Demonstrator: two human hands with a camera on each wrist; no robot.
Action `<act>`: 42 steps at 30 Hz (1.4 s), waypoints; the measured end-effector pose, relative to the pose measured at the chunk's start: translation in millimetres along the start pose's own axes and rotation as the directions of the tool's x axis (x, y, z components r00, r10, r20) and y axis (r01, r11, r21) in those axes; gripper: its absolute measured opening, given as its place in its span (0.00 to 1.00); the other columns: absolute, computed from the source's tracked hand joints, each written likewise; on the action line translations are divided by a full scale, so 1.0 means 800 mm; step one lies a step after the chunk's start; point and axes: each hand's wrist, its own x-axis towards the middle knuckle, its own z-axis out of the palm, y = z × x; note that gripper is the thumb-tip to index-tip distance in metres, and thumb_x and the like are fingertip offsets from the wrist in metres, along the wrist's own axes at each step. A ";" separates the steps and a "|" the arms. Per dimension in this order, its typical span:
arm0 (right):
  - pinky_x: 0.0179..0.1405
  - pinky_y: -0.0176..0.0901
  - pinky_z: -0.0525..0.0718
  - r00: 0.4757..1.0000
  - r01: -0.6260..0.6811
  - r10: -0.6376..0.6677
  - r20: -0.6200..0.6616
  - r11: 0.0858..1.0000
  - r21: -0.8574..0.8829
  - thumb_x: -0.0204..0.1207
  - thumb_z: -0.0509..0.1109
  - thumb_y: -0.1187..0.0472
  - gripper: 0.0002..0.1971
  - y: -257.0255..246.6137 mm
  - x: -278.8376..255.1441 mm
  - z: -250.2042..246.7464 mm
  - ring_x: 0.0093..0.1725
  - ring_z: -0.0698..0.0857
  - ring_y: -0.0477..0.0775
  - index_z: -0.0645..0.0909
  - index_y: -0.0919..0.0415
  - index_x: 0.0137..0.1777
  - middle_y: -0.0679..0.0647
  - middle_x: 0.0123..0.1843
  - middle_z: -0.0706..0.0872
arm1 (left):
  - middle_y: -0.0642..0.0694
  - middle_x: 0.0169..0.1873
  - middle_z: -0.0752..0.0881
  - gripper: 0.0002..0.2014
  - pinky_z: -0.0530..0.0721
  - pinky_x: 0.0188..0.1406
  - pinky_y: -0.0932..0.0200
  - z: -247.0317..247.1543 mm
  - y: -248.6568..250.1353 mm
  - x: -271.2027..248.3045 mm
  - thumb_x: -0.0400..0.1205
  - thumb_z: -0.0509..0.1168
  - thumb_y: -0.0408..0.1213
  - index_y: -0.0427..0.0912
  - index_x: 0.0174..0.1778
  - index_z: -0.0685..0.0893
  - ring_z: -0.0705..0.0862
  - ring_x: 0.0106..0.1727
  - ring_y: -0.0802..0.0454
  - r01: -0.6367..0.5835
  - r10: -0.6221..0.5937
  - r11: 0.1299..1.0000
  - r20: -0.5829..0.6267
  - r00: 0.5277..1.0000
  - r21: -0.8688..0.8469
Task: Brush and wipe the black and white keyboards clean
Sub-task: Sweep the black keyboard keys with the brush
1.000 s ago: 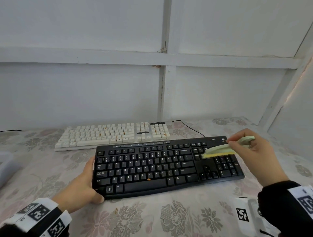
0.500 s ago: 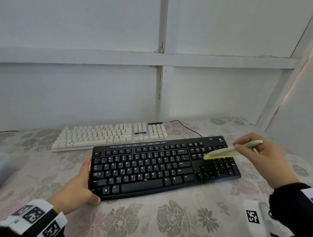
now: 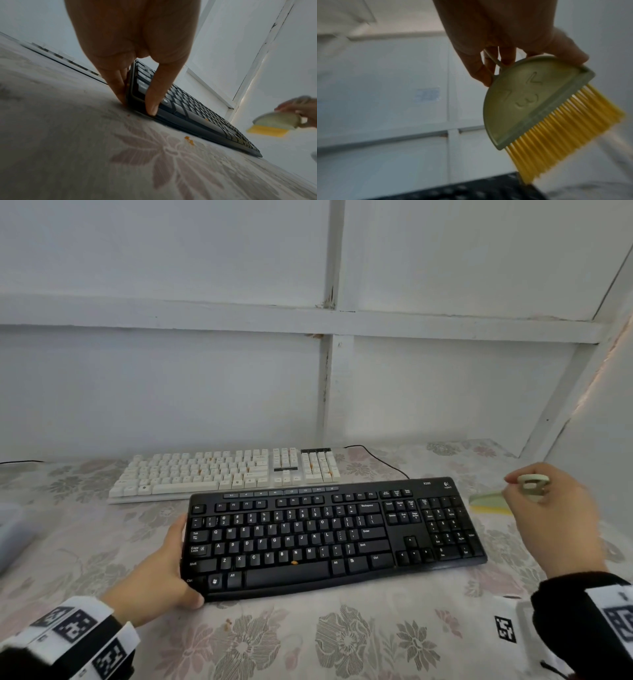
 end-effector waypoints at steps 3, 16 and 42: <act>0.31 0.29 0.73 0.987 0.073 -0.094 0.131 0.986 0.152 0.75 0.69 0.66 0.06 -0.064 -0.037 0.025 0.32 0.80 0.41 0.82 0.54 0.41 0.49 0.39 0.86 | 0.49 0.53 0.82 0.61 0.83 0.55 0.45 0.000 0.001 0.000 0.62 0.74 0.18 0.65 0.78 0.43 0.85 0.51 0.47 0.006 -0.006 1.000 -0.007 1.000 0.005; 0.62 0.52 0.64 0.668 0.305 -0.334 0.665 0.938 0.164 0.82 0.57 0.49 0.09 -0.205 -0.198 0.172 0.60 0.71 0.51 0.76 0.46 0.56 0.43 0.58 0.78 | 0.50 0.52 0.83 0.58 0.84 0.54 0.50 -0.002 0.000 0.002 0.63 0.76 0.27 0.63 0.76 0.42 0.85 0.52 0.50 -0.036 0.040 0.994 -0.039 0.998 0.099; 0.54 0.56 0.79 0.847 0.108 -0.260 0.464 0.938 0.329 0.77 0.65 0.59 0.09 -0.150 -0.150 0.143 0.45 0.80 0.51 0.76 0.46 0.36 0.43 0.38 0.82 | 0.54 0.55 0.81 0.64 0.84 0.57 0.46 -0.003 -0.004 0.002 0.56 0.75 0.25 0.71 0.76 0.41 0.84 0.55 0.50 -0.024 0.025 0.999 0.018 1.000 -0.033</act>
